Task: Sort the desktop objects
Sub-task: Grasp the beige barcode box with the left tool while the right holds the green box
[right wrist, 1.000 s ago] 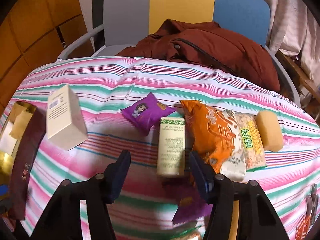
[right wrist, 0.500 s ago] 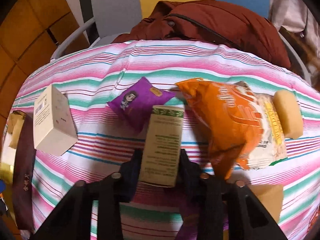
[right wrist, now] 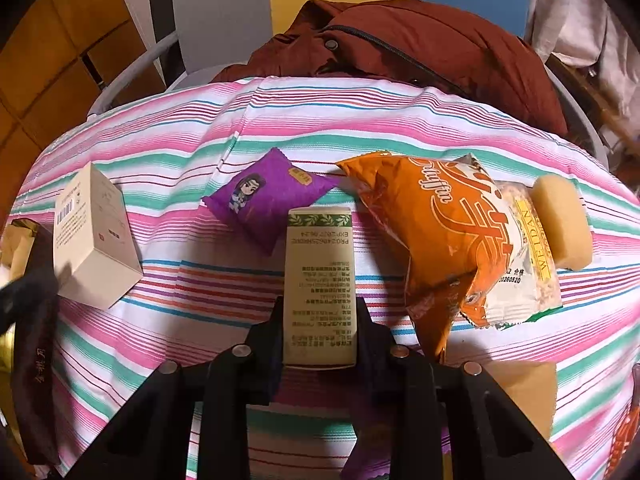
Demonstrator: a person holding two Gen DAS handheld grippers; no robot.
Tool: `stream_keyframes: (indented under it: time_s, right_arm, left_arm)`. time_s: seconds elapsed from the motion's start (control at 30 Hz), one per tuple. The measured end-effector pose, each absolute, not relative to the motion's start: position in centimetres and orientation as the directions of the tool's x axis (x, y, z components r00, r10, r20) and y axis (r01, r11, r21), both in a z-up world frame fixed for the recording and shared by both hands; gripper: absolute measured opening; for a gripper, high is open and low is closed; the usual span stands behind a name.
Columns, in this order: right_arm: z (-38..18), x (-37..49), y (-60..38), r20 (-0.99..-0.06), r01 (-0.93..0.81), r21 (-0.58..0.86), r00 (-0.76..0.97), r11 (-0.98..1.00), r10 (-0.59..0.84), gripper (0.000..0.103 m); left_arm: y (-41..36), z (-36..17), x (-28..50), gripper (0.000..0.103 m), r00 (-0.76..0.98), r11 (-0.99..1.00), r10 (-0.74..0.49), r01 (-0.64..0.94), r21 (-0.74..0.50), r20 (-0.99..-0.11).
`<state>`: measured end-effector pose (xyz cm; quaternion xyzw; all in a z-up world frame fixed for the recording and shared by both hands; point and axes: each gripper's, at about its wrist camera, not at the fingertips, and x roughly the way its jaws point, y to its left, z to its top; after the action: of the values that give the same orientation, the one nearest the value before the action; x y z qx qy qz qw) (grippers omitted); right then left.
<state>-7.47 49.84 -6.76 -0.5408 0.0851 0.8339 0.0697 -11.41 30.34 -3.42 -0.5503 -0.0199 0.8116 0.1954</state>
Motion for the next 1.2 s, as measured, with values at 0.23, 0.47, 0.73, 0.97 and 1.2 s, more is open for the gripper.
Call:
stream_keyframes:
  time_s: [0.23,0.47,0.73,0.97,1.2]
  right_arm:
    - [-6.9,-7.6,49.9,-0.915,-0.206,0.069,-0.404,-0.976,0.02,0.031]
    - [-6.8,-7.6,50.0,-0.915,-0.207,0.071,-0.403,-0.976,0.019,0.031]
    - [-6.7,-7.3,50.1,-0.915,-0.212,0.077,-0.403,-0.974,0.015,0.031]
    - [-6.6,-7.1,50.1,-0.915,-0.217,0.095,-0.404,-0.972,0.0,0.032]
    - [-6.5,-7.0,50.7,-0.907,-0.24,0.174,-0.416,-0.955,-0.06,0.035]
  left_arm:
    - [32.1,-3.6,-13.2,0.064,-0.352,-0.937,0.303,-0.28,-0.209,-0.886]
    - [33.2,-4.0,-13.3,0.07,-0.394,-0.934,0.295,-0.309,-0.176,-0.87]
    - [32.8,-4.1,-13.1,0.069,-0.388,-0.935,0.306,-0.292,-0.199,-0.869]
    - [32.8,-3.8,-13.2,0.068,-0.395,-0.939,0.288,-0.294,-0.177,-0.872]
    - [32.8,-4.6,-13.7,0.069,-0.381,-0.943,0.274,-0.287,-0.169,-0.883]
